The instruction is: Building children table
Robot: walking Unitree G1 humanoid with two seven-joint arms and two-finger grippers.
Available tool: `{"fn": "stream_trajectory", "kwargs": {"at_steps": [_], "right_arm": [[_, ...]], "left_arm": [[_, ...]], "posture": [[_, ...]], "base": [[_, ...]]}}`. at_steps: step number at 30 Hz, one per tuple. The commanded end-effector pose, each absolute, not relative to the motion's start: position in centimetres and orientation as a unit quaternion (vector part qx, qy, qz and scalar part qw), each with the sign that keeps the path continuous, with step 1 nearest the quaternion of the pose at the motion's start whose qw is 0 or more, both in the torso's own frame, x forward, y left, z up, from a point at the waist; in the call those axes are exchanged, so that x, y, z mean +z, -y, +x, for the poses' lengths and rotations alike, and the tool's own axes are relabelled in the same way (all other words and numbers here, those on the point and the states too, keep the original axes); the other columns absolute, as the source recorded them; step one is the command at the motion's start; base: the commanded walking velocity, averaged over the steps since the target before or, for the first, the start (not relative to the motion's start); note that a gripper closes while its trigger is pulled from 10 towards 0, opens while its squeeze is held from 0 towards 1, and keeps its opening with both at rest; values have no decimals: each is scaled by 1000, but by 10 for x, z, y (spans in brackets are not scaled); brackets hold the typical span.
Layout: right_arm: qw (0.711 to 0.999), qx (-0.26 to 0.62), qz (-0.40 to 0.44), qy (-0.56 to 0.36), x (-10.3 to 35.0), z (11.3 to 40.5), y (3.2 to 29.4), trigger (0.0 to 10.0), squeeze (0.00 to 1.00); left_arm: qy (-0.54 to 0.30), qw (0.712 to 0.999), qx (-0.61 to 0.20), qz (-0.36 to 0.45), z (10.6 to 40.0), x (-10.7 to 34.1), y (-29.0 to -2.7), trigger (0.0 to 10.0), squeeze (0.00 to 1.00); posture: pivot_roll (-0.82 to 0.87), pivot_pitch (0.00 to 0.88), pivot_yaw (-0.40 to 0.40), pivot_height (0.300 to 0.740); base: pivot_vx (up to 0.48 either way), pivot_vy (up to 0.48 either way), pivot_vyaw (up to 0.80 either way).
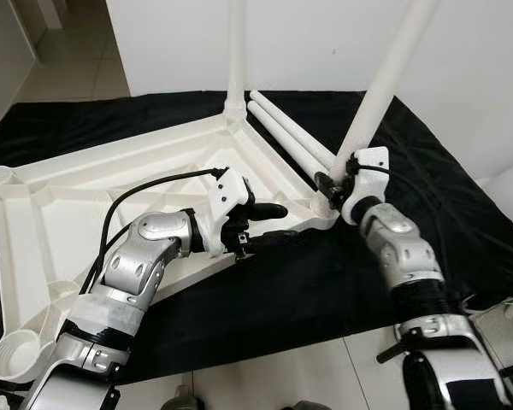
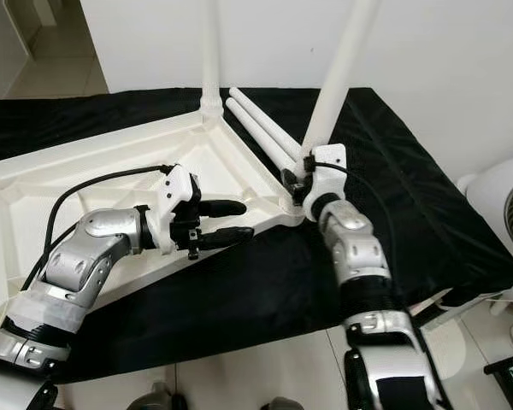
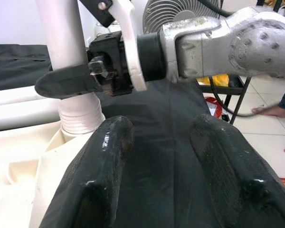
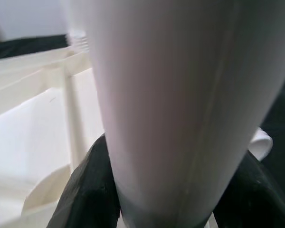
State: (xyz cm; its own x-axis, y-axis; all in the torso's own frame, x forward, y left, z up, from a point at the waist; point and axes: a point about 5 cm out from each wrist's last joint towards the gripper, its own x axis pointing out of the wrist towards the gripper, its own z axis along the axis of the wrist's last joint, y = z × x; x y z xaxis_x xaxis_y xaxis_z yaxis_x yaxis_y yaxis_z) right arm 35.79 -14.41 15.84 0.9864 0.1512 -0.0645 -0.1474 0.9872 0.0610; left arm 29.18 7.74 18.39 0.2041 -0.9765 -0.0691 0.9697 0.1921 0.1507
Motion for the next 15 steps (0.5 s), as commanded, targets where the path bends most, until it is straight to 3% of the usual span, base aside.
{"fn": "stream_trajectory", "kwargs": {"at_steps": [1, 7, 9, 15], "right_arm": [[996, 23, 59, -61, 144, 352, 140, 10000, 0], [995, -56, 80, -38, 147, 345, 126, 10000, 0], [987, -118, 100, -32, 147, 337, 122, 10000, 0], [977, -169, 125, -41, 147, 324, 107, 10000, 0]], "left_arm": [[22, 778, -623, 84, 291, 184, -77, 10000, 0], [22, 778, -622, 83, 291, 184, -78, 10000, 0], [21, 778, -622, 83, 290, 184, -78, 10000, 0], [20, 779, -622, 82, 290, 183, -78, 10000, 0]], "posture": [[3, 28, -26, 740], [2, 32, -33, 740], [3, 33, -33, 740], [2, 37, -35, 740]], "base": [[0, 0, 0], [0, 0, 0], [0, 0, 0], [0, 0, 0]]}}
